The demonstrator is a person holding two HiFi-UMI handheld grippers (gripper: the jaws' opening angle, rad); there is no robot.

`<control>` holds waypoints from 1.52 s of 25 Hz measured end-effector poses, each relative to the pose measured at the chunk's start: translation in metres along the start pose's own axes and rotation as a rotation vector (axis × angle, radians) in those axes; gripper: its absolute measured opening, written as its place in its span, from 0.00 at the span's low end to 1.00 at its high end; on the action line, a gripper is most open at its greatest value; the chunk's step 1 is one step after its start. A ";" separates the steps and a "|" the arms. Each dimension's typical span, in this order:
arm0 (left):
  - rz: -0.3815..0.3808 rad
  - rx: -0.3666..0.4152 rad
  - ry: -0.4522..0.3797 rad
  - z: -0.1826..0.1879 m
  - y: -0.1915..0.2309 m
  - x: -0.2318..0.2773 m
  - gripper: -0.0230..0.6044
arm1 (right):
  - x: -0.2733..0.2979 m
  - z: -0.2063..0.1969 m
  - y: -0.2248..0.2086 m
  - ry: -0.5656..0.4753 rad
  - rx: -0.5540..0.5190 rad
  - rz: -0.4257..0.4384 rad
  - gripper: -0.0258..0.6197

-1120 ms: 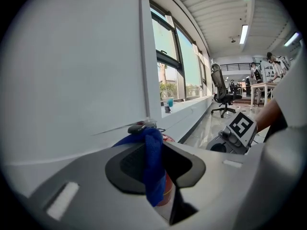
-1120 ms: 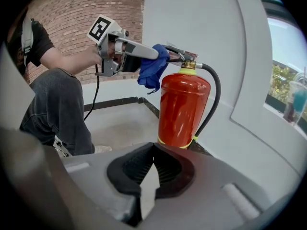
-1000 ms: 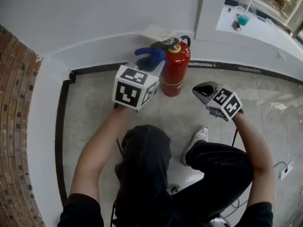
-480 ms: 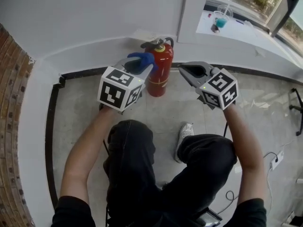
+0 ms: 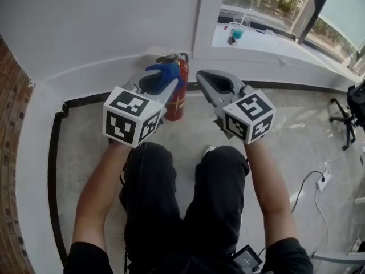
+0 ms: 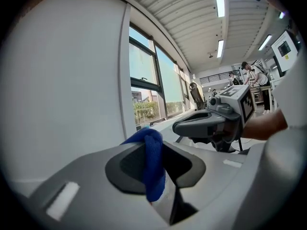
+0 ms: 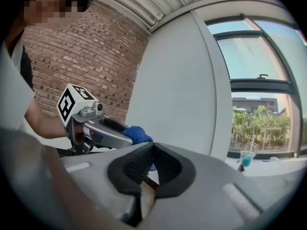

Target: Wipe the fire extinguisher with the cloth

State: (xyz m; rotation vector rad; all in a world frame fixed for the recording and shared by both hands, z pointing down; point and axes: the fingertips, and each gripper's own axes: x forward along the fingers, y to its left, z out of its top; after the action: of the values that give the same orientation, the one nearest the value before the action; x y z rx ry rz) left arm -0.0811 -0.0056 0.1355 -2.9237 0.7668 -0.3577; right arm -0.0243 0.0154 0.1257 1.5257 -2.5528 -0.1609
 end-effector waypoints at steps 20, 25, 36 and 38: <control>0.061 -0.049 -0.066 0.003 -0.059 -0.097 0.19 | -0.058 0.033 0.099 -0.119 0.108 -0.018 0.04; 0.075 -0.049 -0.081 0.004 -0.065 -0.113 0.19 | -0.062 0.033 0.115 -0.118 0.105 -0.020 0.04; 0.084 -0.054 -0.110 0.008 -0.070 -0.124 0.19 | -0.066 0.039 0.125 -0.138 0.121 -0.019 0.04; 0.081 -0.056 -0.114 0.007 -0.072 -0.123 0.19 | -0.068 0.038 0.124 -0.138 0.122 -0.020 0.04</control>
State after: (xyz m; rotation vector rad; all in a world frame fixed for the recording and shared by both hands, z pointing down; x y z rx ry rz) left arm -0.1497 0.1179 0.1151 -2.9230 0.8882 -0.1643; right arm -0.1074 0.1343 0.1047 1.6380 -2.7000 -0.1183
